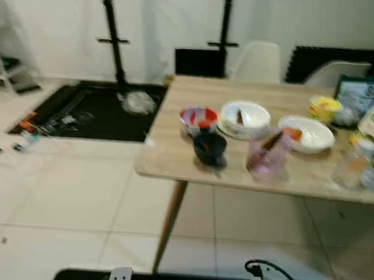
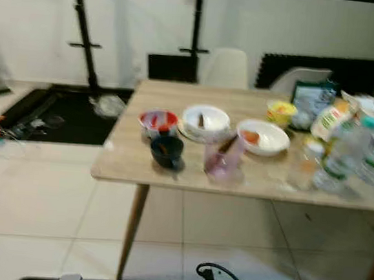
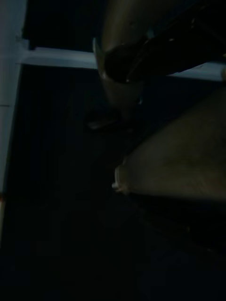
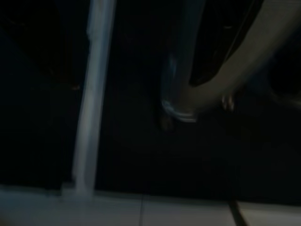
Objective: Restocking fridge
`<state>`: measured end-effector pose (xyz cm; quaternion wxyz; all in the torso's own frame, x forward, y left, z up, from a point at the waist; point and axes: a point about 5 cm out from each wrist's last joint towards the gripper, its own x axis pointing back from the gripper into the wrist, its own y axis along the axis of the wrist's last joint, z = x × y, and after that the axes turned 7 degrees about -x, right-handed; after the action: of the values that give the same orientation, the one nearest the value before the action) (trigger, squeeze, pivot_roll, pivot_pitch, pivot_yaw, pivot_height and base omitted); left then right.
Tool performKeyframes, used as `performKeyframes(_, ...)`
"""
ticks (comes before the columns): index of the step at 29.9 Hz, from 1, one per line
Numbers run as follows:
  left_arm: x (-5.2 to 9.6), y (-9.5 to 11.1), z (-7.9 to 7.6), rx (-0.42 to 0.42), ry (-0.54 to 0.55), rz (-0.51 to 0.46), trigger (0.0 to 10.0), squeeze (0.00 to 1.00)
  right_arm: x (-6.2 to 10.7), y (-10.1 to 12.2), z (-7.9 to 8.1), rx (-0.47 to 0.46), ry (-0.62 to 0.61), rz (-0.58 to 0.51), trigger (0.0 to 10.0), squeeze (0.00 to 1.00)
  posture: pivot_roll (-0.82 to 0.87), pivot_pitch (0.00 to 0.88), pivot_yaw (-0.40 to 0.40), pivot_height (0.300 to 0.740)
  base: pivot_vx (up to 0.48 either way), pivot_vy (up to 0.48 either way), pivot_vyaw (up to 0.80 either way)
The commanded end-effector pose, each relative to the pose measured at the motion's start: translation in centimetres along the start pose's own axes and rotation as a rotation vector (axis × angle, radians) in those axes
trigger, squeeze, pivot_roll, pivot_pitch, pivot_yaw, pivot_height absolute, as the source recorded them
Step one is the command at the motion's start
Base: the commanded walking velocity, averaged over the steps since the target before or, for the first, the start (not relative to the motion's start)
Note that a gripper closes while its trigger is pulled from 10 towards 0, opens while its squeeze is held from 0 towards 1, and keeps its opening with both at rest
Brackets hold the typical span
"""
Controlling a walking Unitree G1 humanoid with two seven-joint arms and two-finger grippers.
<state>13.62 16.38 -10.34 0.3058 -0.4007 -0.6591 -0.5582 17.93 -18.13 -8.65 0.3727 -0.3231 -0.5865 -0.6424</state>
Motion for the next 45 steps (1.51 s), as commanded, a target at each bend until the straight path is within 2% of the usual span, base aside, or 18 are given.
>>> performKeyframes(1, 0.0, -0.1, 0.1, -0.008, 0.005, 0.010, 10.0, 0.00, -0.2, 0.6, 0.5, 0.003, 0.011, -0.016, 10.0, 0.00, 0.03, 0.012, -0.029, 0.740, -0.274, 0.000, 0.00)
performKeyframes(18, 0.1, -0.1, 0.3, -0.004, -0.014, 0.003, 10.0, 0.00, -0.1, 0.5, 0.5, 0.010, 0.013, -0.015, 10.0, 0.00, 0.03, 0.009, -0.032, 0.740, -0.016, 0.000, 0.00)
performKeyframes(24, 0.1, -0.3, 0.0, 0.004, -0.021, 0.006, 10.0, 0.00, -0.1, 0.8, 0.1, 0.011, 0.011, -0.022, 10.0, 0.00, 0.02, 0.014, -0.034, 0.740, 0.000, -0.326, 0.00)
performKeyframes(25, 0.1, -0.4, 0.0, 0.004, -0.024, 0.008, 10.0, 0.00, 0.0, 1.2, -0.3, -0.019, 0.003, -0.037, 10.0, 0.00, 0.02, 0.012, -0.038, 0.740, 0.000, -0.352, 0.00)
performKeyframes(27, 0.1, -0.5, -0.1, 0.003, -0.025, 0.011, 10.0, 0.00, 0.1, 2.6, -1.2, -0.149, -0.009, -0.088, 10.0, 0.00, 0.01, 0.016, -0.053, 0.740, 0.000, -0.386, 0.00)
performKeyframes(29, 0.1, -0.5, 0.0, 0.016, -0.019, 0.006, 10.0, 0.00, 0.1, 3.3, -1.4, -0.155, -0.013, -0.107, 10.0, 0.00, 0.02, 0.017, -0.067, 0.740, 0.000, -0.399, 0.00)
performKeyframes(32, 0.1, 0.0, 0.2, 0.055, -0.007, -0.018, 10.0, 0.00, 0.0, 4.3, -1.0, -0.066, 0.004, -0.121, 10.0, 0.00, 0.01, 0.009, -0.068, 0.740, 0.000, -0.421, 0.00)
performKeyframes(33, 0.1, 0.0, 0.3, 0.064, -0.002, -0.019, 10.0, 0.00, 0.0, 4.4, -0.8, -0.065, 0.004, -0.123, 10.0, 0.00, 0.01, 0.007, -0.064, 0.740, 0.000, -0.431, 0.00)
performKeyframes(41, 0.3, 0.3, 1.4, 0.128, 0.043, -0.043, 10.0, 0.00, 0.0, 2.6, -0.9, -0.074, -0.018, -0.085, 10.0, 0.00, 0.01, 0.007, -0.053, 0.740, 0.000, -0.431, 0.00)
performKeyframes(45, 0.5, 1.1, 2.4, 0.121, 0.067, -0.068, 10.0, 0.00, 0.1, 1.3, -1.1, -0.035, -0.030, -0.045, 10.0, 0.00, 0.04, 0.006, -0.051, 0.740, 0.000, -0.356, 0.00)
